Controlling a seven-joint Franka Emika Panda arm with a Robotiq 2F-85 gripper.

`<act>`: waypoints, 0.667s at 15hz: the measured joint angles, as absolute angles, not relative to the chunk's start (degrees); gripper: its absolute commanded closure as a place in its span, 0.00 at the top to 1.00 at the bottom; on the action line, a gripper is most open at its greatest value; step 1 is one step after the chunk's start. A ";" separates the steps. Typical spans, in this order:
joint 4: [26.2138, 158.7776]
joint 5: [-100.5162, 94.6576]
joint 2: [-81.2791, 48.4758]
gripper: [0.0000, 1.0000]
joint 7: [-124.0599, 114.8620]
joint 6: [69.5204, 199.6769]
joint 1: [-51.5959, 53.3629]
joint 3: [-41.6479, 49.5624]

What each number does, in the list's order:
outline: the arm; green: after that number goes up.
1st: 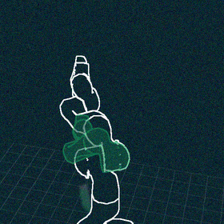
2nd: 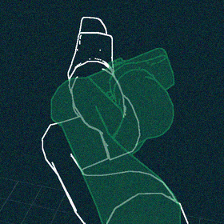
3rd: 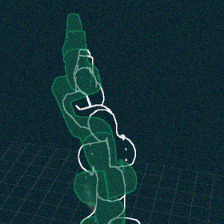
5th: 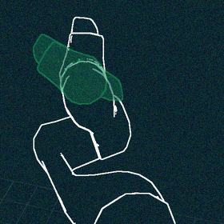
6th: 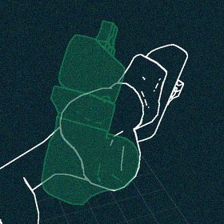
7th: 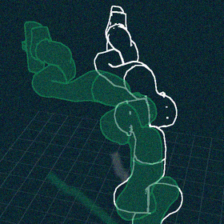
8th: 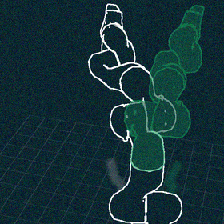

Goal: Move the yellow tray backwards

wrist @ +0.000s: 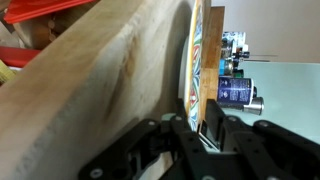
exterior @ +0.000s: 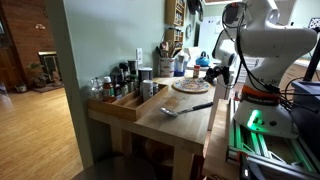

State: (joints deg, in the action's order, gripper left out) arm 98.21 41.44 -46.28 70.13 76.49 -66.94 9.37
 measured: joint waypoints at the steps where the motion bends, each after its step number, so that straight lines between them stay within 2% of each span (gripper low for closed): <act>1: 98.21 41.50 -46.33 0.00 70.13 76.49 -66.95 9.37; 10: 98.12 41.64 -46.35 0.02 71.20 73.07 -67.71 9.55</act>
State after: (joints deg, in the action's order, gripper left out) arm 98.12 41.64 -46.35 71.20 73.07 -67.71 9.55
